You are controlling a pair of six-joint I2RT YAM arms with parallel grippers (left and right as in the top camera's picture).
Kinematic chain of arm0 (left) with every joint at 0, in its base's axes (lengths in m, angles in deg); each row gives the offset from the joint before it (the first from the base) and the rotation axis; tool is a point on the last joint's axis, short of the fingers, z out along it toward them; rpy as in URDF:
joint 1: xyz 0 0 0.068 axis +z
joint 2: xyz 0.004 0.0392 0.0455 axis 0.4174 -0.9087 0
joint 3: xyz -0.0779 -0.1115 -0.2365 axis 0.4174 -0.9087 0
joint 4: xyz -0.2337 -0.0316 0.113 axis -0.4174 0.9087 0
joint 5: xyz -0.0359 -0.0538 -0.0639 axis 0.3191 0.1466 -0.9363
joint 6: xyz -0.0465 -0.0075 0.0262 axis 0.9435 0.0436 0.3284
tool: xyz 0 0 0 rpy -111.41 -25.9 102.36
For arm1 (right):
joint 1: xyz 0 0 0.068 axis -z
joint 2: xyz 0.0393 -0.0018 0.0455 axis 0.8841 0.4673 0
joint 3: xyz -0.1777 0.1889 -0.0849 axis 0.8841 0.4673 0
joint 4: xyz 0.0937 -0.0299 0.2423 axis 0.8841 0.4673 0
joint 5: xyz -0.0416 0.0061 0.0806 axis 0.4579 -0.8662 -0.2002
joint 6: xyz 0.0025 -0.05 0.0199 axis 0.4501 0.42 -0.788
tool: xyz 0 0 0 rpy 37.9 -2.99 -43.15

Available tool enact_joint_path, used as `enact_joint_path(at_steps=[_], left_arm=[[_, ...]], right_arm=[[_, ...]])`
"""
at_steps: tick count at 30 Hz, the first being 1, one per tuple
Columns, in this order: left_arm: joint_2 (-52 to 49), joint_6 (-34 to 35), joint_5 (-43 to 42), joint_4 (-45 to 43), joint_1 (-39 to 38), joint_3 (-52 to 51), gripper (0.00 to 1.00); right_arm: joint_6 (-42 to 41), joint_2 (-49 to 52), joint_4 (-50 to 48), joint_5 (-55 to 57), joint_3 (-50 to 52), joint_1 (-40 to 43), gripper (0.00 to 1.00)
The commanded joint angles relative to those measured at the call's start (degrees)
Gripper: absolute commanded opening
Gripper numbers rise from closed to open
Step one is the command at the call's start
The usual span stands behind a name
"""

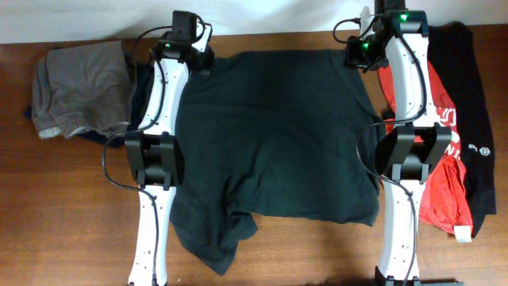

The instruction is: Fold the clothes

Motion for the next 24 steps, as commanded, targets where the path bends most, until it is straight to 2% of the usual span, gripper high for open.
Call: enact_joint_path(at_steps=[1, 3, 13, 24], left_arm=[[-2.3, -1.2, 1.6, -0.2, 0.2, 0.5, 0.4], [-2.3, -1.2, 3.3, -0.8, 0.2, 0.5, 0.3], [-2.1, -1.2, 3.7, -1.2, 0.2, 1.1, 0.02], [-0.9, 0.0, 5.7, 7.0, 0.1, 13.8, 0.0]], right_arm=[[0.6, -1.8, 0.0, 0.5, -1.2, -0.3, 0.33], [0.6, -1.8, -0.1, 0.5, -1.2, -0.3, 0.32], [0.6, -1.8, -0.2, 0.5, -1.2, -0.3, 0.32], [0.6, -1.8, -0.9, 0.5, -1.2, -0.3, 0.32]])
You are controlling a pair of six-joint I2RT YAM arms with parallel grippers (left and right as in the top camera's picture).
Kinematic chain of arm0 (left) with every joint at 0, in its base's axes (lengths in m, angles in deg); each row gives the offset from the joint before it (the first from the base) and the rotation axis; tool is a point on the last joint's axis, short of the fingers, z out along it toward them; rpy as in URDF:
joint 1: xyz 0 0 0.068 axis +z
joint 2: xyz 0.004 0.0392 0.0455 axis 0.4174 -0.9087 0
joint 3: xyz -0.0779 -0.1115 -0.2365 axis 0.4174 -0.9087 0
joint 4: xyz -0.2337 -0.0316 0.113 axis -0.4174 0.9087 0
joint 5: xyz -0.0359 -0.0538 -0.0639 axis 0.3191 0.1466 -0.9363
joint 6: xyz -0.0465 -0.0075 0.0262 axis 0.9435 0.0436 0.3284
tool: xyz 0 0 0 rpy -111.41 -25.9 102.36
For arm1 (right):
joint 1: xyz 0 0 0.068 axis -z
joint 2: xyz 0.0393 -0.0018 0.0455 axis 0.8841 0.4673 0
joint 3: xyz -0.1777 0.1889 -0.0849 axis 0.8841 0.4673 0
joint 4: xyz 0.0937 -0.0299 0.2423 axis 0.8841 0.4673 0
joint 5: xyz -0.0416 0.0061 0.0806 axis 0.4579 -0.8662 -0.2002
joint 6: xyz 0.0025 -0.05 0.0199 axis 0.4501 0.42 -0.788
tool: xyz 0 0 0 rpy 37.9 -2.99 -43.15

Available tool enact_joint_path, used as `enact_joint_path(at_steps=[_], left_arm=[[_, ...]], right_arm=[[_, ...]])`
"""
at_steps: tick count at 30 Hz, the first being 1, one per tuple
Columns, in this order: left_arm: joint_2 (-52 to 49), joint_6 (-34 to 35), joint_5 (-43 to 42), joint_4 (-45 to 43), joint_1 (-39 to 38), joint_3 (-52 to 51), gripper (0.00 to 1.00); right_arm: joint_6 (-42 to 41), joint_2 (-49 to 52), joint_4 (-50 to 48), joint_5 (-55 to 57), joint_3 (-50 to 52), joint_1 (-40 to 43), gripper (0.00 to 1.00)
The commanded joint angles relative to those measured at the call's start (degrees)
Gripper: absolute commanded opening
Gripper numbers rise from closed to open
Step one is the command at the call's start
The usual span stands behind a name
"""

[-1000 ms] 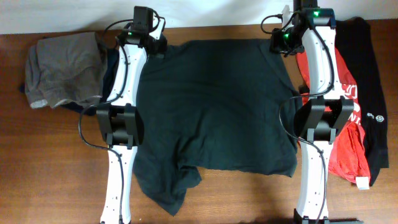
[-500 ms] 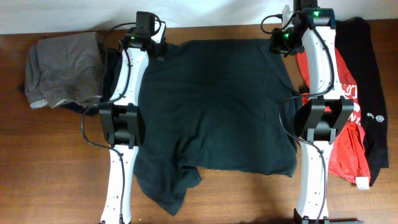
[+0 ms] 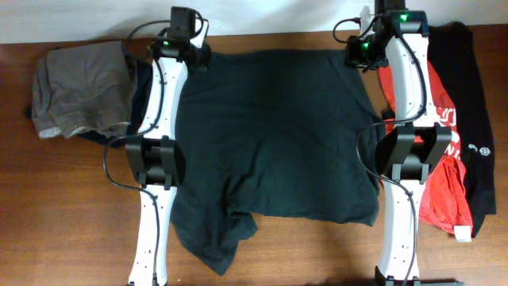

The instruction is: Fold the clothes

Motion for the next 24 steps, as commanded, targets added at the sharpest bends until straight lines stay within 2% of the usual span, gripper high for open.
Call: enact_joint_path(at_steps=[1, 4, 9, 13, 19, 24], left_arm=[[0.6, 1.4, 0.6, 2.9, 0.0, 6.1, 0.0], [0.6, 2.0, -0.6, 7.5, 0.0, 10.0, 0.01], [0.9, 2.0, -4.4, 11.4, -0.3, 10.3, 0.0], [0.9, 2.0, -4.8, 12.4, -1.0, 10.3, 0.01], [0.9, 2.0, -4.7, 12.6, -2.7, 10.3, 0.01], [0.9, 2.0, -4.5, 12.6, -3.3, 10.2, 0.01]], right_arm=[[0.6, -1.8, -0.5, 0.5, -1.2, -0.3, 0.32], [0.6, -1.8, -2.4, 0.6, -1.1, -0.3, 0.32], [0.6, -0.9, -8.3, 0.5, -1.1, -0.4, 0.32], [0.6, 0.9, -12.6, 0.8, -0.6, -0.7, 0.36], [0.6, 4.5, -17.7, 4.4, -0.5, -2.3, 0.37], [0.6, 7.6, -20.2, 7.8, -0.5, -4.3, 0.44]])
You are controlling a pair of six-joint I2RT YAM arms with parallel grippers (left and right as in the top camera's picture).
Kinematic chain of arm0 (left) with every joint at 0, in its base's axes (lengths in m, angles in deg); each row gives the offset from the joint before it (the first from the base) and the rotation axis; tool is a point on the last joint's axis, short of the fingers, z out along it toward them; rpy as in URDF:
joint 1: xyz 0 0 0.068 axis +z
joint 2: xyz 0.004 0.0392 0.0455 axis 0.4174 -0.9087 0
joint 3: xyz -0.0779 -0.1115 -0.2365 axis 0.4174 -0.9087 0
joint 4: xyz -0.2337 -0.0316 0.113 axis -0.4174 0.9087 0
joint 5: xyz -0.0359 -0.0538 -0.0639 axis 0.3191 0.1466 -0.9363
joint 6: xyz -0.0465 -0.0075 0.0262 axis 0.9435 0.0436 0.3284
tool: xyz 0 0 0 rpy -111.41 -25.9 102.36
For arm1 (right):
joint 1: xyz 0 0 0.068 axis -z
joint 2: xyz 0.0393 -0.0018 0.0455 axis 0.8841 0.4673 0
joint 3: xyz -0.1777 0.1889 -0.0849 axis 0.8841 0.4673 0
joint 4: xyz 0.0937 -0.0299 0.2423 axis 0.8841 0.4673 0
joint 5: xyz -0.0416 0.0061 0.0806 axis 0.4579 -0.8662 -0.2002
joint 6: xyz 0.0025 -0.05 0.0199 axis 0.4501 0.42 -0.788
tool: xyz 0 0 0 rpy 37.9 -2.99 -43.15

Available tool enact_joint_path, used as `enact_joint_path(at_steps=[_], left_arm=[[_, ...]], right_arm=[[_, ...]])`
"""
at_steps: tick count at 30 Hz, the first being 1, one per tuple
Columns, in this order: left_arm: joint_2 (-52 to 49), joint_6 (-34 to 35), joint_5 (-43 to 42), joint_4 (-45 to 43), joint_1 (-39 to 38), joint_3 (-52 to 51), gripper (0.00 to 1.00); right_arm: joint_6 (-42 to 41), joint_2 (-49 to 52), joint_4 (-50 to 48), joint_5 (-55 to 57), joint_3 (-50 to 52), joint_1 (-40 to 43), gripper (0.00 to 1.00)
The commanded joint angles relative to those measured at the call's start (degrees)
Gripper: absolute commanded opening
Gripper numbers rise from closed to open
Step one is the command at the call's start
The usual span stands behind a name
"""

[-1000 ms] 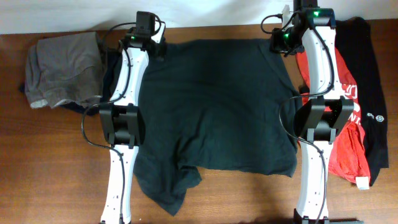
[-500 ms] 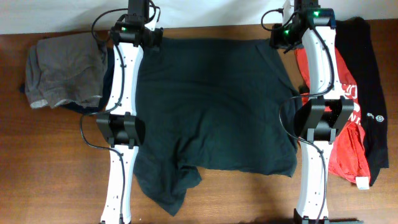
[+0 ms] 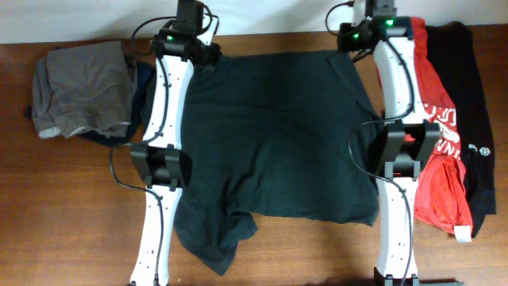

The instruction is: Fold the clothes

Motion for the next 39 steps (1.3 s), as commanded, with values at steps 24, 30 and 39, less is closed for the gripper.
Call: enact_joint_path(at_steps=[24, 30, 39], left_arm=[[0.9, 0.5, 2.2, 1.0, -0.1, 0.8, 0.01], [0.9, 0.5, 2.2, 1.2, 0.0, 0.8, 0.01], [0.9, 0.5, 3.2, 1.5, 0.3, 0.8, 0.0]], right_arm=[[-4.3, 11.0, -8.3, 14.9, 0.7, -4.0, 0.5], [-4.3, 11.3, -8.7, 15.0, 0.7, -4.0, 0.43], [-4.3, 11.3, -8.6, 16.2, 0.6, -3.8, 0.33]])
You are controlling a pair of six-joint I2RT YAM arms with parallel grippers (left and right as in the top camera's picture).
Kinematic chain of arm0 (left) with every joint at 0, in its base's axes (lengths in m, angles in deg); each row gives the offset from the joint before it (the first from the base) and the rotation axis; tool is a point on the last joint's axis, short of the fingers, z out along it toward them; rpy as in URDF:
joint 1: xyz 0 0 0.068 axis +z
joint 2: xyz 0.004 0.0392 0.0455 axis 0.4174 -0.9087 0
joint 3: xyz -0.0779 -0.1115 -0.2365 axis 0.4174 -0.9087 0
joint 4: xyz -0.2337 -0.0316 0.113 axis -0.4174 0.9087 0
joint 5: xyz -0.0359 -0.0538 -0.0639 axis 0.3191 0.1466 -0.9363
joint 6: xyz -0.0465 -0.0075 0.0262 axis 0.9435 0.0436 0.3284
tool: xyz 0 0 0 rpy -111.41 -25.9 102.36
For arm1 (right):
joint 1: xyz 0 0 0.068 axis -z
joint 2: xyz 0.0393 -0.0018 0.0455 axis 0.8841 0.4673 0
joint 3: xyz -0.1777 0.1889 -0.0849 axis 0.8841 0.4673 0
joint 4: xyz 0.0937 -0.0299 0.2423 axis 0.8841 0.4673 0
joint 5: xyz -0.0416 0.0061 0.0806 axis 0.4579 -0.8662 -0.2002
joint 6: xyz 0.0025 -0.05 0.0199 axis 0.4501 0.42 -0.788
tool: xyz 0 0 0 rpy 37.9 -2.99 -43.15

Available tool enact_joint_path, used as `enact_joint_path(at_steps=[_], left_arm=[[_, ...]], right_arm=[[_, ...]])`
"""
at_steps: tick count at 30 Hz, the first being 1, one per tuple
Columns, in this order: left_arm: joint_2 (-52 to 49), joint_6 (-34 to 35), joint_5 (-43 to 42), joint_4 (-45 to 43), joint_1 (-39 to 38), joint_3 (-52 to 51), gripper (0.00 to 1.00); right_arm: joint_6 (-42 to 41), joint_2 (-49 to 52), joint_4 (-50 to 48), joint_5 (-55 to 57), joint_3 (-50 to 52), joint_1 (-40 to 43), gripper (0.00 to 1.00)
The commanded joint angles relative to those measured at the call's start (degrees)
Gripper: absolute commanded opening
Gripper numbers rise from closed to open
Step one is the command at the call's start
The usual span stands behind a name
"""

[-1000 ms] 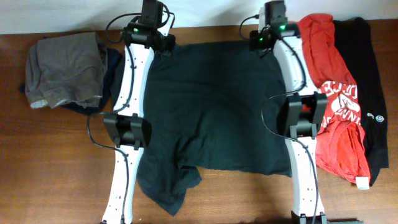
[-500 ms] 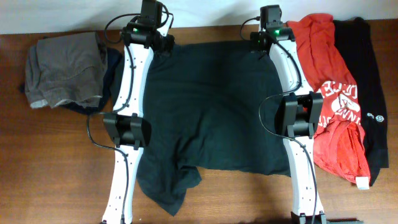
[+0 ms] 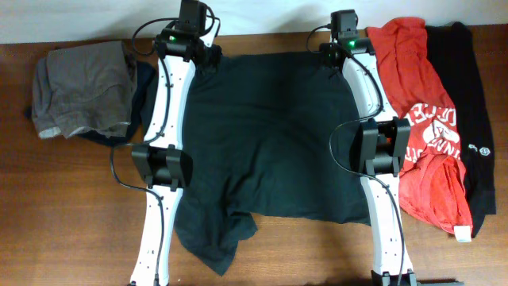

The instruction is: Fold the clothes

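Observation:
A dark green T-shirt (image 3: 270, 135) lies spread flat in the middle of the table, its near left part bunched into folds (image 3: 210, 234). My left gripper (image 3: 213, 54) sits at the shirt's far left corner. At the far right corner is my right gripper (image 3: 327, 54). The wrist housings hide both sets of fingers, so I cannot tell whether they are open or shut. Each arm lies along one side edge of the shirt.
A red shirt with white print (image 3: 417, 119) lies right of the right arm, and a black garment (image 3: 468, 103) lies beyond it. A grey garment (image 3: 79, 91) is piled at the far left over something dark blue (image 3: 144, 83). Bare wooden table (image 3: 71, 206) shows at the near left.
My right gripper and arm have moved left, from the shirt's outer right edge to over its far right corner. More of the red shirt is uncovered. The left arm has not moved.
At first both grippers were at the dark shirt's far corners, the right arm lying over the red shirt. The left gripper then stood slightly further back and right. The right arm swung left in two steps, and now lies along the dark shirt's right edge.

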Motion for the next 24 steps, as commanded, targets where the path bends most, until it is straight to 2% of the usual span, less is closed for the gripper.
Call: enact_joint_path(at_steps=[1, 5, 10, 24], left_arm=[[0.9, 0.5, 1.0, 0.2, 0.5, 0.8, 0.01], [0.9, 0.5, 1.0, 0.2, 0.5, 0.8, 0.0], [0.9, 0.5, 1.0, 0.2, 0.5, 0.8, 0.0], [0.9, 0.5, 1.5, 0.2, 1.1, 0.9, 0.01]], right_arm=[[-0.5, 1.1, 0.4, 1.8, 0.5, 0.2, 0.32], [-0.5, 1.0, 1.1, 1.8, 0.5, 0.2, 0.25], [-0.5, -0.1, 2.1, 1.8, 0.5, 0.7, 0.21], [-0.2, -7.7, 7.3, 1.7, 0.1, 3.9, 0.19]])
